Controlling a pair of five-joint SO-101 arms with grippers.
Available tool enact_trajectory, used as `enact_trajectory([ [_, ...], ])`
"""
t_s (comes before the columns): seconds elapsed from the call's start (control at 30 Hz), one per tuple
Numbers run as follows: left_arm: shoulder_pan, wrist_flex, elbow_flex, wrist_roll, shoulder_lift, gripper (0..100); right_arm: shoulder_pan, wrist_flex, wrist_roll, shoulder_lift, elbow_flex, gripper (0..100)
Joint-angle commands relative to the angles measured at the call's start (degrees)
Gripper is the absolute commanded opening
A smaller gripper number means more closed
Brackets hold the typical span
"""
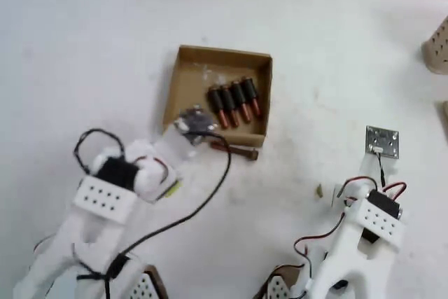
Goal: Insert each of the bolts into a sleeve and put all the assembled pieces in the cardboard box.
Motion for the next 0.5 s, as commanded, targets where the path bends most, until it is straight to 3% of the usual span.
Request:
enact_trajectory([
  [0.0, 7.5, -0.4, -6.5, -7.7, 7.7, 23, 0.0, -1.0, 0.7, 0.0, -0.3, 1.7],
  [0.27, 18.9, -10.4, -8.0, -19.6, 17.6, 24, 0.0, -1.1, 3.9, -0.1, 0.4, 1.7],
  [0.47, 20.1, -12.1, -17.1, -22.9, 29.1, 24, 0.0, -1.7, 4.6, -0.4, 1.0, 1.6],
])
